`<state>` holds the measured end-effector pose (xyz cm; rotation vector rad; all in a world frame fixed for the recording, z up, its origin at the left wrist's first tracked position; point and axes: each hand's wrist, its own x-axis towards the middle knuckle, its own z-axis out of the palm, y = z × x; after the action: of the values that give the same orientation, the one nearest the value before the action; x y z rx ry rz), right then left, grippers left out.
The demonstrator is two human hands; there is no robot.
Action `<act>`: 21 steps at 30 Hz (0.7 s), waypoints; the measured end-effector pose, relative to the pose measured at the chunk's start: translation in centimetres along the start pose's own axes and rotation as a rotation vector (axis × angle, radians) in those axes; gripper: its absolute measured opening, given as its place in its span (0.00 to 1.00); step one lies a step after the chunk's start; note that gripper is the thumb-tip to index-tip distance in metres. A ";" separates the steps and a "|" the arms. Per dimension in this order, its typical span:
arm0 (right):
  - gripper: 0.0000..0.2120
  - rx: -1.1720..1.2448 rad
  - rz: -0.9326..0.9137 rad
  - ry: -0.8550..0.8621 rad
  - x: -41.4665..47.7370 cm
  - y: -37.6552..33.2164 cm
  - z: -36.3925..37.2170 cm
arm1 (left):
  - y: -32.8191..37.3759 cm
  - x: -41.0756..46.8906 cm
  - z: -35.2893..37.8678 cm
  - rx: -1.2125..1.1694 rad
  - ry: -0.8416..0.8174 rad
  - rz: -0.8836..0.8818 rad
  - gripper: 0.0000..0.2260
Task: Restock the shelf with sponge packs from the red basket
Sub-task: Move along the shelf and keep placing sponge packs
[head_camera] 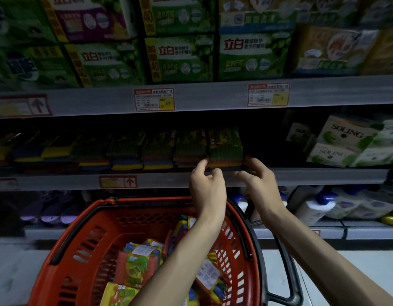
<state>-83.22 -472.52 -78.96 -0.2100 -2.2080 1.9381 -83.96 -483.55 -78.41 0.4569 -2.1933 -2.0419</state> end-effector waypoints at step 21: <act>0.21 -0.047 0.055 -0.038 0.8 0.2 -0.6 | 0.1 0.4 -0.9 -0.048 0.042 0.012 0.12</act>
<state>-83.86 -471.74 -79.07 -0.2451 -2.2968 1.9351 -84.10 -484.53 -78.30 0.4757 -2.1130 -2.0553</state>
